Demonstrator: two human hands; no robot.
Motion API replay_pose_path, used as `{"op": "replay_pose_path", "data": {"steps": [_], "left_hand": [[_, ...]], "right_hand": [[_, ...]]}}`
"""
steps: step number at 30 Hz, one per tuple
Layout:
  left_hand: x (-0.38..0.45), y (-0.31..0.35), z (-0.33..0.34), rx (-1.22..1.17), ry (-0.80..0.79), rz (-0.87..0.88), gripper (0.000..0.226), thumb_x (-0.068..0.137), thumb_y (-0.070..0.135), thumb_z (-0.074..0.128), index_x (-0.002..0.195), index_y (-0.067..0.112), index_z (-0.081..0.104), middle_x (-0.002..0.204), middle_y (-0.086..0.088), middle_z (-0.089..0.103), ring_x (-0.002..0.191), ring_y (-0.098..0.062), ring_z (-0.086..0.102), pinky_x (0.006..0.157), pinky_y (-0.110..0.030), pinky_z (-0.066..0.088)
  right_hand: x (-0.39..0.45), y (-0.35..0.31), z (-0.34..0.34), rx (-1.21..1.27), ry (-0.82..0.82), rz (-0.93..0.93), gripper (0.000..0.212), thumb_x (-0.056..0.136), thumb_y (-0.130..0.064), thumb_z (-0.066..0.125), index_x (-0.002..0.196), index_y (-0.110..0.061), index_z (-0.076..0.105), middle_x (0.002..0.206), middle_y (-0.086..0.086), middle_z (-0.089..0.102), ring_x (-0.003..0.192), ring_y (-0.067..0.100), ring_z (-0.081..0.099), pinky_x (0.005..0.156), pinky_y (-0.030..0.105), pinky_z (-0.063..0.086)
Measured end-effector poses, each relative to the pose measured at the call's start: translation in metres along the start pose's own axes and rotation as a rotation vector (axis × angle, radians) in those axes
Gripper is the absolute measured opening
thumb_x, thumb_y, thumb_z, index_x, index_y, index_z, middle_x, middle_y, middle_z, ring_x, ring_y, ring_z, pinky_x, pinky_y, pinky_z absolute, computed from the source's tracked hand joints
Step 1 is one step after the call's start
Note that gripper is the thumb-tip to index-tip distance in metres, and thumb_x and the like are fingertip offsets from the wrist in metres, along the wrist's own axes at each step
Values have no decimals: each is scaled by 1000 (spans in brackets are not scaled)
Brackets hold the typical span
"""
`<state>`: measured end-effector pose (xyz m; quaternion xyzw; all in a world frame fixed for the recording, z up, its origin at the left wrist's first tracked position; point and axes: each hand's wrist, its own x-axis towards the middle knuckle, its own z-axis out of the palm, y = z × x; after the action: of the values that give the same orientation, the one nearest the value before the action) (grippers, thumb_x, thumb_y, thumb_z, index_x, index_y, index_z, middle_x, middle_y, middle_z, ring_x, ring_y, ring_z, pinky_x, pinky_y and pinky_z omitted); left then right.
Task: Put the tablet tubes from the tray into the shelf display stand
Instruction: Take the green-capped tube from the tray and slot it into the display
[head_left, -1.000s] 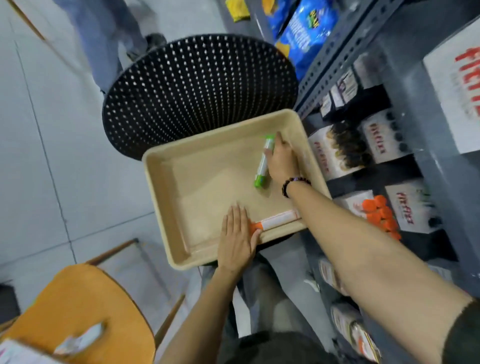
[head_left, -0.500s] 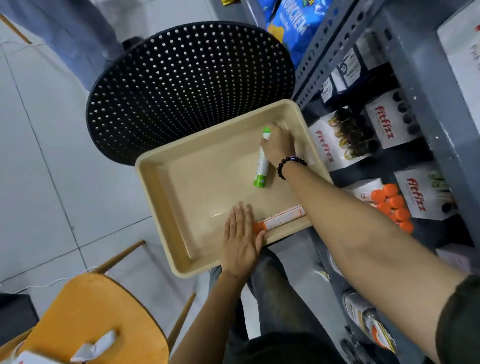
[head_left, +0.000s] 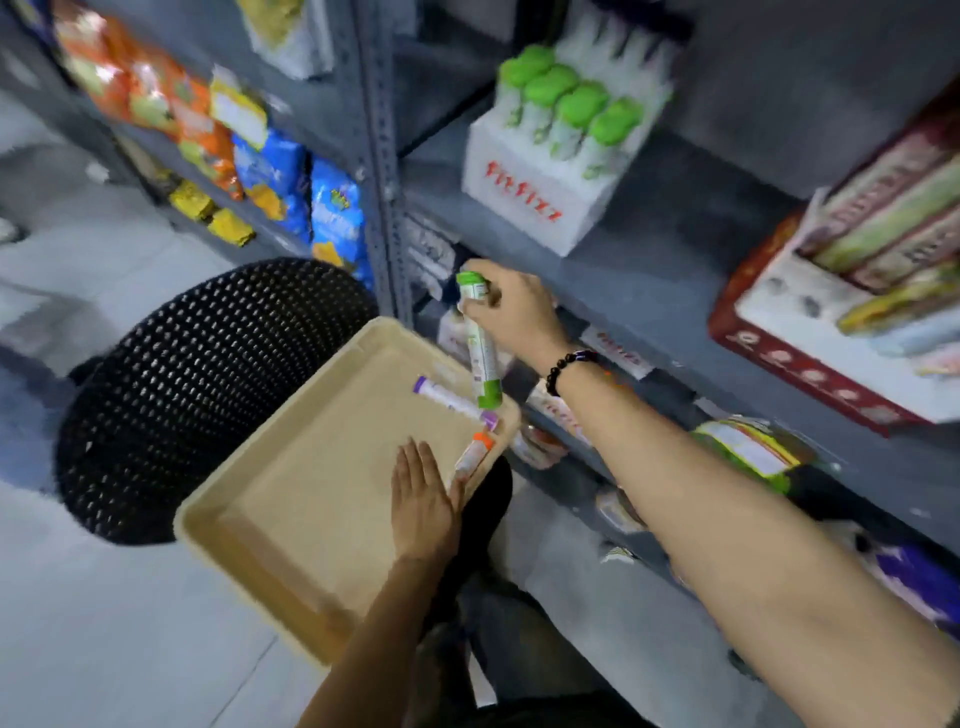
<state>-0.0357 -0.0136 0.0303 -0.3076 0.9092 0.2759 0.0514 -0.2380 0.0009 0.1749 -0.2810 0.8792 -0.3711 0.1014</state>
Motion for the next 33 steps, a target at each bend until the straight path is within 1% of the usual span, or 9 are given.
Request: {"op": "replay_pose_path", "data": {"steps": [3, 5, 7, 11, 15, 22, 26, 30, 33], "left_hand": [[21, 49, -18, -25, 136, 242, 59, 90, 16, 58, 132, -16, 32, 139, -36, 36, 131, -50, 33, 109, -57, 30], [34, 87, -28, -52, 195, 359, 50, 94, 18, 49, 128, -18, 38, 134, -38, 42, 126, -52, 39, 103, -60, 33], [47, 125, -38, -30, 194, 445, 58, 97, 31, 34, 132, -15, 35, 139, -35, 38, 132, -47, 34, 110, -53, 28], [66, 191, -36, 29, 174, 575, 62, 98, 35, 36, 142, -4, 15, 153, -24, 15, 143, -34, 9, 119, -42, 9], [78, 240, -30, 34, 169, 633, 63, 98, 34, 36, 143, -5, 13, 154, -24, 13, 144, -35, 7, 119, -42, 8], [114, 275, -13, 182, 55, 578, 64, 99, 40, 26, 144, -1, 7, 156, -21, 7, 144, -32, 3, 119, -42, 5], [121, 272, -6, 351, 50, 572, 65, 98, 45, 19, 145, 1, 5, 156, -21, 6, 144, -33, 2, 119, -43, 3], [122, 271, -8, 386, 29, 570, 65, 98, 46, 14, 145, 4, 1, 157, -20, 2, 144, -32, -2, 119, -43, 1], [121, 271, -8, 398, 16, 572, 65, 97, 47, 11, 145, 5, -1, 157, -19, -1, 144, -32, -4, 119, -42, 0]], "right_hand": [[-21, 5, -65, 20, 110, 4, 37, 76, -23, 66, 112, -26, 64, 98, 7, 72, 83, 23, 63, 76, 28, 49], [-37, 12, -106, 17, 221, 0, 37, 76, -23, 66, 113, -26, 63, 97, 6, 71, 79, 21, 61, 78, 32, 50], [-53, 22, -146, 2, 348, -3, 37, 76, -24, 65, 113, -24, 63, 87, -1, 66, 71, 13, 54, 74, 28, 48], [-81, 53, -217, -32, 527, 24, 37, 79, -21, 65, 116, -19, 62, 79, -6, 57, 58, 10, 45, 67, 22, 39], [-93, 81, -258, -82, 635, 42, 37, 79, -20, 65, 116, -19, 63, 77, -6, 57, 64, 11, 47, 67, 21, 38], [-79, 105, -293, -104, 640, 58, 38, 79, -28, 64, 117, -23, 59, 79, -4, 65, 56, 9, 52, 61, 22, 44], [-71, 105, -302, -105, 626, 83, 40, 75, -28, 66, 114, -27, 56, 65, -13, 58, 54, 2, 51, 54, 21, 41], [-65, 99, -311, -60, 577, 181, 57, 68, -28, 68, 120, -28, 45, 84, -3, 68, 77, 19, 64, 68, 36, 54], [-60, 93, -321, -13, 492, 237, 49, 65, -23, 70, 111, -25, 56, 95, 0, 71, 86, 19, 65, 77, 36, 55]]}}
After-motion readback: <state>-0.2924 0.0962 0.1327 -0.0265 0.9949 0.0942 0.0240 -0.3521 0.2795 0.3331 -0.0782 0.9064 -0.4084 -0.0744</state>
